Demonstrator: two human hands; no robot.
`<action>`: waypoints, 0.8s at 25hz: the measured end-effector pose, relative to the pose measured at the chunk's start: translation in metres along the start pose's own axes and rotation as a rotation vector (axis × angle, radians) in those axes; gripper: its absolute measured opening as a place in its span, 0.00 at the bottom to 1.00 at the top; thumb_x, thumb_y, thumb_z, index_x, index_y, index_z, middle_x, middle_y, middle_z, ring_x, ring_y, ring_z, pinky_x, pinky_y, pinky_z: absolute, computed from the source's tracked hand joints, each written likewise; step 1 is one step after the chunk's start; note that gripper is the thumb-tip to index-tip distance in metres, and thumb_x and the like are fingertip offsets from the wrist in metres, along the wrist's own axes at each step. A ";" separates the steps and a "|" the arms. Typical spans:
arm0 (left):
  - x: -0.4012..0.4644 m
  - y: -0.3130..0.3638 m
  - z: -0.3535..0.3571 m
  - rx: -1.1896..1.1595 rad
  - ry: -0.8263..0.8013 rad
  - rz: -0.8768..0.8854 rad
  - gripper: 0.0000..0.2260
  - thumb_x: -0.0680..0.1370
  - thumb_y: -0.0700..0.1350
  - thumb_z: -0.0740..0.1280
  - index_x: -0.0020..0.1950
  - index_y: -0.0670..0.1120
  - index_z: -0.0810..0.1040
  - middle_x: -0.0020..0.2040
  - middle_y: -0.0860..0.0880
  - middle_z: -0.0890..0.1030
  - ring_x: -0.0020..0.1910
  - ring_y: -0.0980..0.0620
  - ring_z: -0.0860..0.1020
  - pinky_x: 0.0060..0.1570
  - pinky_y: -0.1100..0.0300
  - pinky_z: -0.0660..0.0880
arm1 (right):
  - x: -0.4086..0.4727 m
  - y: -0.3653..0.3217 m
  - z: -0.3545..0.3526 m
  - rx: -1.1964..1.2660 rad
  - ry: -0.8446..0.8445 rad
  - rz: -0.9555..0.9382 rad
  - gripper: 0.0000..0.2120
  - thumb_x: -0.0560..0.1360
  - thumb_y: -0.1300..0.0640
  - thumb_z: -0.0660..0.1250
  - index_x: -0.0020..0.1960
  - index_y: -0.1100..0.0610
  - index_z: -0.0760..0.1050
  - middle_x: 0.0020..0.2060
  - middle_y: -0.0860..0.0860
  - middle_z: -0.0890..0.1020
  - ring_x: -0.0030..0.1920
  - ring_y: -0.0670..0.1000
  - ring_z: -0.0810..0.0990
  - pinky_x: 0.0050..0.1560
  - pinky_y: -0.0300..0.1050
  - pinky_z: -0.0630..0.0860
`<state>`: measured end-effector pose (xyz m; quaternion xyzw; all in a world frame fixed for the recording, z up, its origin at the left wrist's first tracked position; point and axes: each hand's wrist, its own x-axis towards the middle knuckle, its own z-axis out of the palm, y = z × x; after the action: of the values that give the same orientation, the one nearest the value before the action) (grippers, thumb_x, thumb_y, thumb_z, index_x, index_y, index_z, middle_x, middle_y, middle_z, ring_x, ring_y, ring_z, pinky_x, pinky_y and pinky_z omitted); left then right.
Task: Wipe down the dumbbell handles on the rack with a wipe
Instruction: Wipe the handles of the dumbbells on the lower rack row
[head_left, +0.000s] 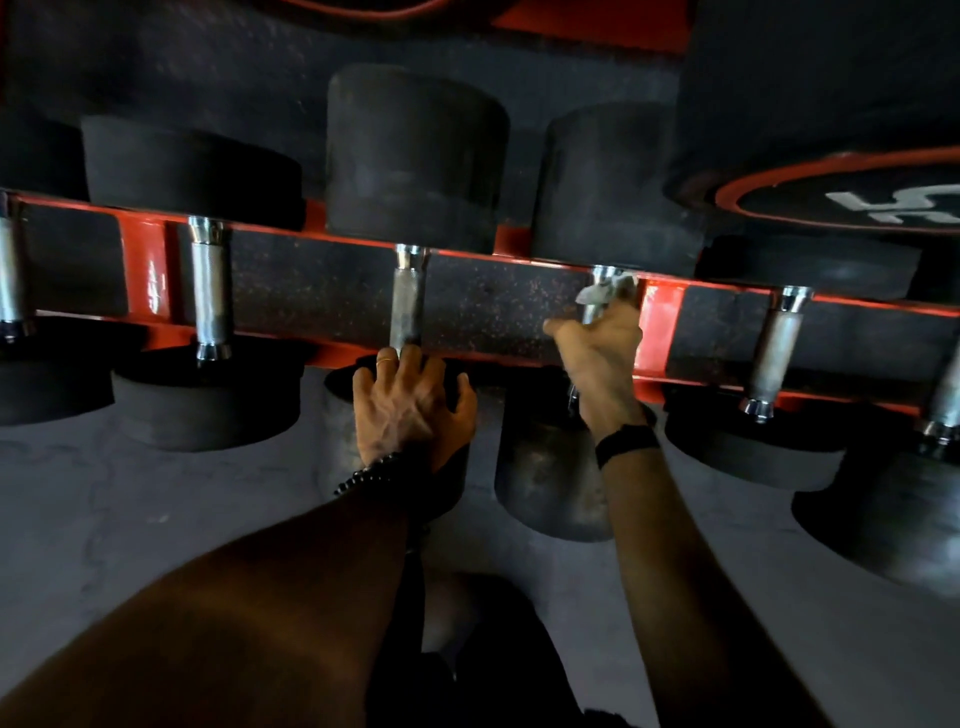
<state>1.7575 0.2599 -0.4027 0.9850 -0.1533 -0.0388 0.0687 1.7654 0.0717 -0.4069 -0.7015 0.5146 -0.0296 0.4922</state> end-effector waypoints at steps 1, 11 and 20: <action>-0.001 0.000 0.000 0.003 0.004 0.006 0.14 0.71 0.53 0.70 0.36 0.42 0.79 0.41 0.43 0.79 0.43 0.39 0.78 0.41 0.50 0.70 | 0.007 -0.004 -0.005 0.047 -0.020 0.039 0.12 0.62 0.63 0.74 0.44 0.57 0.76 0.40 0.50 0.81 0.38 0.49 0.80 0.42 0.42 0.79; -0.002 0.003 -0.003 -0.007 -0.026 -0.004 0.14 0.72 0.54 0.69 0.37 0.43 0.80 0.42 0.43 0.80 0.44 0.39 0.78 0.43 0.49 0.71 | 0.024 -0.005 -0.019 0.288 -0.135 0.167 0.16 0.63 0.69 0.74 0.50 0.70 0.76 0.41 0.60 0.82 0.39 0.57 0.83 0.49 0.59 0.82; -0.001 0.001 -0.002 0.007 -0.013 0.007 0.14 0.72 0.53 0.71 0.37 0.42 0.79 0.41 0.43 0.80 0.44 0.39 0.78 0.41 0.49 0.71 | 0.044 -0.018 -0.008 0.465 -0.398 0.338 0.10 0.72 0.67 0.73 0.35 0.56 0.77 0.25 0.46 0.79 0.25 0.43 0.76 0.27 0.36 0.72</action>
<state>1.7563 0.2592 -0.4006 0.9844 -0.1573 -0.0444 0.0645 1.7940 0.0338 -0.4104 -0.4677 0.4968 0.0734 0.7274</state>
